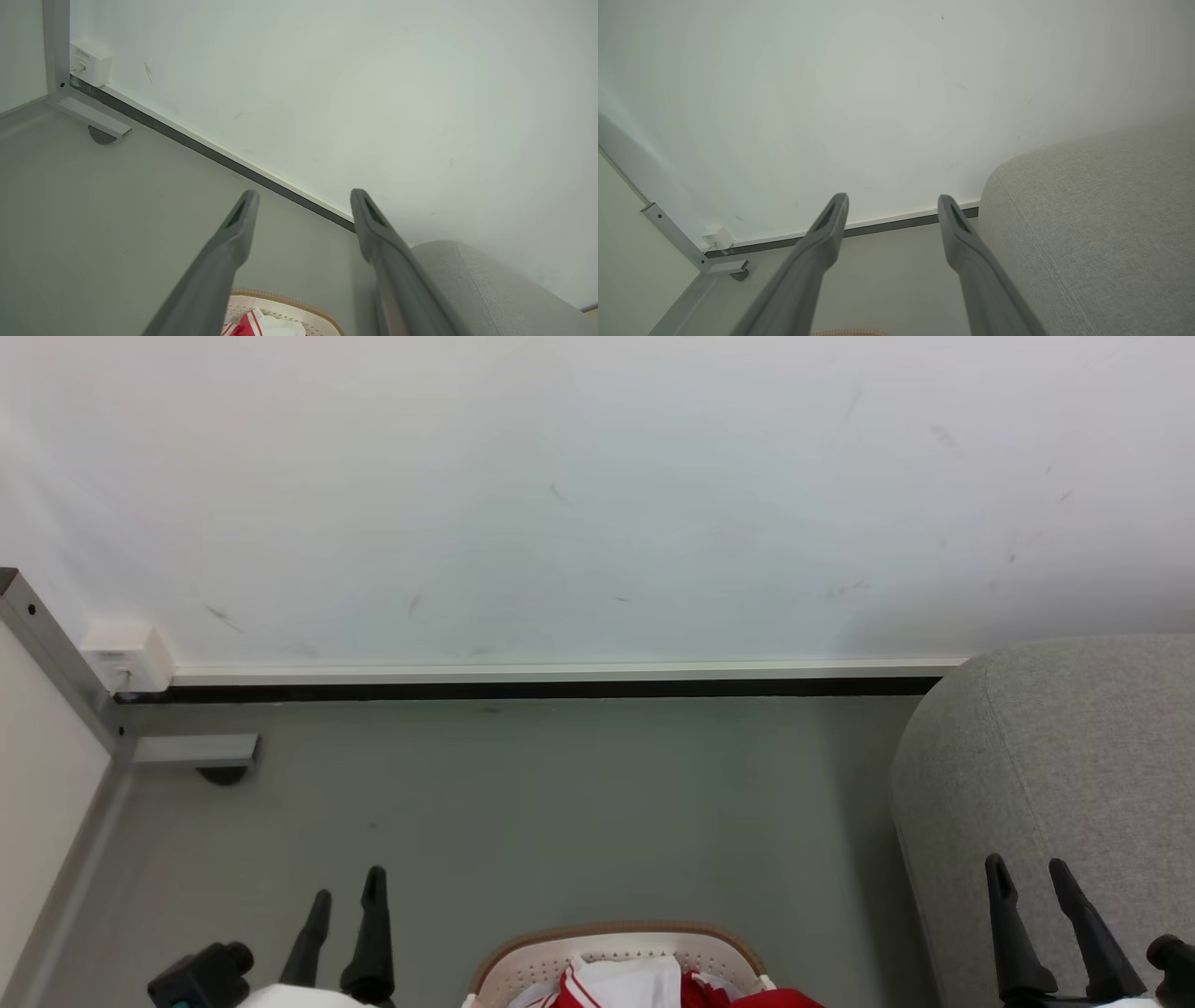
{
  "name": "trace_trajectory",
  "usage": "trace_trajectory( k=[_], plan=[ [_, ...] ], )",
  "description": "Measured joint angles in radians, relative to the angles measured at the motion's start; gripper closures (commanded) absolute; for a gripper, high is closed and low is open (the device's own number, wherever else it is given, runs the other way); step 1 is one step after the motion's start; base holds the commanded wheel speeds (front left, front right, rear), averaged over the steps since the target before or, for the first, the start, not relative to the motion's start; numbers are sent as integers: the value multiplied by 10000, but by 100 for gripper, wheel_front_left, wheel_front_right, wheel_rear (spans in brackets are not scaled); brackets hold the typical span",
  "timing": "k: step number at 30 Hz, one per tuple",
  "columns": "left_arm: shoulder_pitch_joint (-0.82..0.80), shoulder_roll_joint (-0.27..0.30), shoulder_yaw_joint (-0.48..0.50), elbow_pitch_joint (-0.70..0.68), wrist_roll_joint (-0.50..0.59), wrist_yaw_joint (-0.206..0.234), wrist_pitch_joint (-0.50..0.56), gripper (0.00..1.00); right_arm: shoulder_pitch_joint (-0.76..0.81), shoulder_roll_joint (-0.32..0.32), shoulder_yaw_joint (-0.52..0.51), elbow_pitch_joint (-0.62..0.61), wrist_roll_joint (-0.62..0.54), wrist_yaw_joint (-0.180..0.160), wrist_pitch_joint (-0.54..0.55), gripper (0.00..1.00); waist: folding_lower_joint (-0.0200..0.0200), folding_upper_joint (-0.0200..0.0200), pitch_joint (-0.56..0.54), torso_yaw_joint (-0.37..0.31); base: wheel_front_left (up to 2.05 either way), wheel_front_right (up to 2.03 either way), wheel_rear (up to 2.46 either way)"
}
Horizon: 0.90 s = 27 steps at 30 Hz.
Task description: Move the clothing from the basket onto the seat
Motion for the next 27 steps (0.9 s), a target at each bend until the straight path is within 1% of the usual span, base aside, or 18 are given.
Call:
trace_trajectory(
  k=[10,21,27],
  plan=[
    [61,65,-50,-142,1189,86,-259,0,36,-88,-102,-153,-1091,0,-270,0,0,0,14,4,0,0,0],
    [138,157,-173,-75,2355,190,-523,0,221,-52,-339,-125,-1992,0,-529,0,0,0,37,27,0,0,0],
    [158,163,-236,-86,2922,234,-692,0,304,50,-447,-73,-2102,0,-679,0,0,0,24,35,0,0,0]
  ],
)
